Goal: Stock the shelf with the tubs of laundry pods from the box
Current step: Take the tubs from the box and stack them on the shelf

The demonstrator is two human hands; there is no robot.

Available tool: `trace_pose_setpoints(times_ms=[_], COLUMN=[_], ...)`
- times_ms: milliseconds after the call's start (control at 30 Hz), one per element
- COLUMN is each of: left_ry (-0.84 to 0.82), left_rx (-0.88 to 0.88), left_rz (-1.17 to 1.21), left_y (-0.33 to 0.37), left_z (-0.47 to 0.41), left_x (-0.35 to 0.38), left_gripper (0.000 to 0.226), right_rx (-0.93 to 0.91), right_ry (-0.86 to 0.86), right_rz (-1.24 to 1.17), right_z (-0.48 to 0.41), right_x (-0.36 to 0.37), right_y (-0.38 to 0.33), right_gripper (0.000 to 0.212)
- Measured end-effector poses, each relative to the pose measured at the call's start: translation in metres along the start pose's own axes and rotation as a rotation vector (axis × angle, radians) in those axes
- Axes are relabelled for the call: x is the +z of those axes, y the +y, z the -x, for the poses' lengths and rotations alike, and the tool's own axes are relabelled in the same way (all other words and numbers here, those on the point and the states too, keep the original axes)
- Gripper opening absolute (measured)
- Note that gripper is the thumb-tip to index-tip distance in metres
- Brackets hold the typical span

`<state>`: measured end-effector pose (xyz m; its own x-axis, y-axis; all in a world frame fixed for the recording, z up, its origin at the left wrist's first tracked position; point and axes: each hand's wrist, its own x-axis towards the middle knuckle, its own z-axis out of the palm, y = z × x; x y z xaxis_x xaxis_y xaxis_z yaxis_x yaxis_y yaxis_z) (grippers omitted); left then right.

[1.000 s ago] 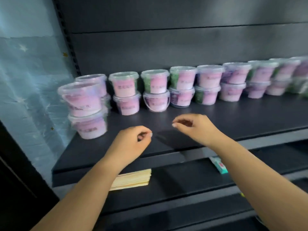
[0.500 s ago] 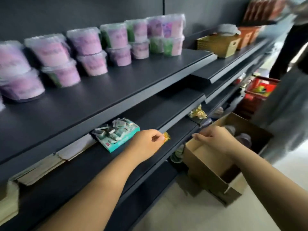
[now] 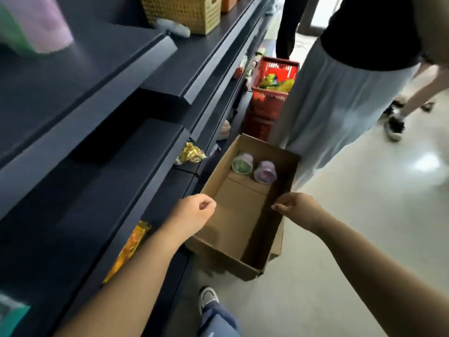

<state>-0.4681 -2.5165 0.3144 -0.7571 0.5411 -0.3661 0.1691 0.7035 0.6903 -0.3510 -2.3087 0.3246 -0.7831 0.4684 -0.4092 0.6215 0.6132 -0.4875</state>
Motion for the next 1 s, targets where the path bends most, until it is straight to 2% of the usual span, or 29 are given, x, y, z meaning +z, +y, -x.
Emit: trace_pose_setpoints(times_ms=[167, 333, 500, 667, 867, 1000], left_ry=[-0.080, -0.124, -0.031, -0.003, 0.139, 0.266], left_rx=[-0.025, -0.106, -0.288, -0.408, -0.387, -0.429], left_rz=[-0.026, -0.085, -0.022, 0.011, -0.047, -0.048], left_y=[0.023, 0.034, 0.028, 0.012, -0.030, -0.066], left_z=[-0.077, -0.131, -0.173, -0.226, -0.314, -0.367], left_x=[0.018, 0.045, 0.072, 0.103, 0.132, 0.151], left_gripper=[0.011, 0.018, 0.013, 0.017, 0.025, 0.046], right_rx=[0.088, 0.102, 0.052, 0.030, 0.060, 0.040], right_ry=[0.038, -0.021, -0.169, -0.211, -0.179, -0.180], right_rz=[-0.143, -0.135, -0.112, -0.020, 0.010, 0.025], right_z=[-0.053, -0.116, -0.219, -0.323, -0.420, -0.471], right_x=[-0.021, -0.033, -0.028, -0.013, 0.035, 0.074], right_y=[0.028, 0.068, 0.108, 0.136, 0.167, 0.194], right_gripper=[0.030, 0.027, 0.026, 0.029, 0.044, 0.079])
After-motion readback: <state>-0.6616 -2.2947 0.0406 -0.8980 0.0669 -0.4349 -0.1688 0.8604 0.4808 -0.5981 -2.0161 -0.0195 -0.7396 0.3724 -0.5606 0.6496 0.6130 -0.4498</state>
